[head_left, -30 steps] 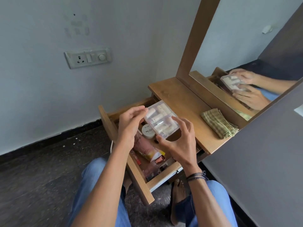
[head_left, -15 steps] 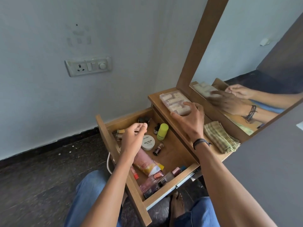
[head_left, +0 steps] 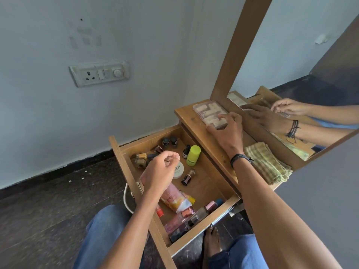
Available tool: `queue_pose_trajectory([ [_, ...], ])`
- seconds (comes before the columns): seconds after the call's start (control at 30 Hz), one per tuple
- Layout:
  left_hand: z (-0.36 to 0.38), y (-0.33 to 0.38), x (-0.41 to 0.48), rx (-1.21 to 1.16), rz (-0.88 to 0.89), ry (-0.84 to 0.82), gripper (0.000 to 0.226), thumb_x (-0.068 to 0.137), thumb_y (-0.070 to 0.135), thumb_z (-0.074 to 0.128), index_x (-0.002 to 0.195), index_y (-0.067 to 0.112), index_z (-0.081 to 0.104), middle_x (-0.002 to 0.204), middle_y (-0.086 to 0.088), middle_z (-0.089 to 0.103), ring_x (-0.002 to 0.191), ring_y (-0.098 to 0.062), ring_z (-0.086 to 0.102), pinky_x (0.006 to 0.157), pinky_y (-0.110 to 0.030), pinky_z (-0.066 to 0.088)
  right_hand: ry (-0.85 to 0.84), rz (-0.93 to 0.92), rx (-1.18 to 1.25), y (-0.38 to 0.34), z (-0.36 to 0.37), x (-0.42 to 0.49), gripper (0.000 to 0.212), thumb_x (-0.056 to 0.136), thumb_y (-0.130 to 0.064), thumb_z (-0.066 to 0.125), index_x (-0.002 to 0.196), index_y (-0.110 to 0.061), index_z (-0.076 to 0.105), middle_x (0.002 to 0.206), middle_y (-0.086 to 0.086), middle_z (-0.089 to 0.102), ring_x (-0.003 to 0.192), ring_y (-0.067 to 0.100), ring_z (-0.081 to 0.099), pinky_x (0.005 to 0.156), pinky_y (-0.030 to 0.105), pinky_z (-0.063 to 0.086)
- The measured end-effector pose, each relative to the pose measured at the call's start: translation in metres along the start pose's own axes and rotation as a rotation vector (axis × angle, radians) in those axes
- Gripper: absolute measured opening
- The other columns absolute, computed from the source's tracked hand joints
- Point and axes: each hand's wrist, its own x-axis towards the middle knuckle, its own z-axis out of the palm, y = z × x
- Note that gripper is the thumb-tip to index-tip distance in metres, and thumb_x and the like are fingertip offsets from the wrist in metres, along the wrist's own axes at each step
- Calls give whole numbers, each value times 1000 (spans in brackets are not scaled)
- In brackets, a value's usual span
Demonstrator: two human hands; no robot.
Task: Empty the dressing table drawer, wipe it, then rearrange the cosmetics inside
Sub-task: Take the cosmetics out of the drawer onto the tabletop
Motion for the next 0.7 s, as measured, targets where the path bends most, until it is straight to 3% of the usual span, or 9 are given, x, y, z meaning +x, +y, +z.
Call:
queue_pose_trajectory([
  [0.2, 2, 1, 1, 39, -11, -24, 13, 98, 35, 62, 107, 31, 70, 103, 14, 71, 98, -2, 63, 77, -24, 52, 10, -7, -103, 0, 3, 3, 62, 89, -55, 71, 141, -25, 59, 149, 1, 40, 141, 24, 30, 115, 38, 32],
  [0.37, 2, 2, 2, 80, -23, -38, 14, 98, 38, 61, 109, 33, 69, 103, 14, 70, 98, -3, 63, 77, -29, 54, -3, -17, -154, -2, 5, 4, 64, 93, -58, 64, 146, -23, 56, 149, 2, 39, 139, 27, 31, 113, 41, 34],
  [0.53, 3, 3, 1, 95, -24, -47, 16, 99, 38, 61, 110, 32, 68, 103, 12, 70, 92, 1, 60, 67, -24, 47, -17, -17, -175, -2, 4, 4, 66, 93, -61, 62, 147, -24, 55, 148, 3, 38, 135, 28, 33, 112, 43, 36],
  [0.7, 3, -2, 3, 120, -54, -37, 15, 98, 38, 61, 110, 33, 68, 106, 11, 71, 100, -10, 64, 82, -36, 56, -35, -6, -188, -4, 5, 4, 68, 93, -64, 59, 148, -25, 53, 148, 3, 38, 135, 29, 34, 112, 44, 36],
])
